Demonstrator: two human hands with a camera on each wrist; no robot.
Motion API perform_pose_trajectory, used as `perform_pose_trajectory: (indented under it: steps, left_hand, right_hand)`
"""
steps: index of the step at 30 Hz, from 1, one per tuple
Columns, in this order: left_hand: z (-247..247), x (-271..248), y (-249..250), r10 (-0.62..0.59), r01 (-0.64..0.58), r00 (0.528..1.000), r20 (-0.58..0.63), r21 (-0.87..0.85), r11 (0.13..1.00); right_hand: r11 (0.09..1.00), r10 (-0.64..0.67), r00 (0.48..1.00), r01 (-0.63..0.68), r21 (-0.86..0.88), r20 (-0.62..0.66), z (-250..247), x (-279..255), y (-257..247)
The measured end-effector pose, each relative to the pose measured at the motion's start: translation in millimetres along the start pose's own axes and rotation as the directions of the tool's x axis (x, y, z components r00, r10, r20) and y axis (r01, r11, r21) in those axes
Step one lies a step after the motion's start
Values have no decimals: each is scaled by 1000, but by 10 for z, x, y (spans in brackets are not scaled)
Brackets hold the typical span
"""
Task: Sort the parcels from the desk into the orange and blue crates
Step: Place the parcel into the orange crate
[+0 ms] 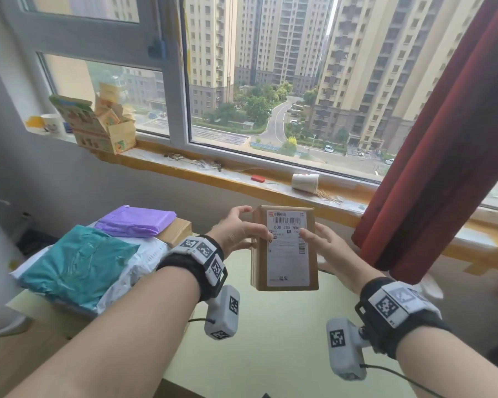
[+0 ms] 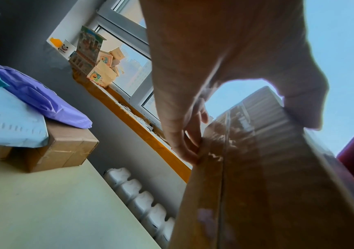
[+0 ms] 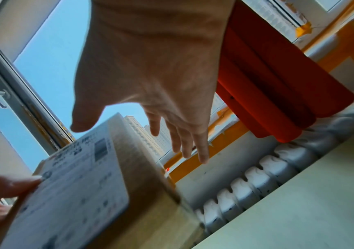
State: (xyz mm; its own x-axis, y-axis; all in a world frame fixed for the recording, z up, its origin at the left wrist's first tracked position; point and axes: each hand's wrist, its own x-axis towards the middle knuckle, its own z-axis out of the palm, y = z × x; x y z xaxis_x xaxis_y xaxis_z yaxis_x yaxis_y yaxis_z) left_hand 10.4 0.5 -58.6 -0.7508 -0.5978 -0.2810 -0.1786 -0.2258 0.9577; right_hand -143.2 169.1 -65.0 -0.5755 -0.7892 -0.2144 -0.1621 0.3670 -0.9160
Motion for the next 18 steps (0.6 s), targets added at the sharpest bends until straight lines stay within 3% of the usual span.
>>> perform_pose_trajectory:
  steps: [7,18]
  left_hand:
    - [236,-11,-26,-29,30,996,88,-16,999]
    - [532,-6,-247,-46,52,996,78,-80,995]
  right_hand:
    - [993,-5,999,0,120,41,-65,-198,34]
    - [972,71,997,-70,225,7,-260,-376,250]
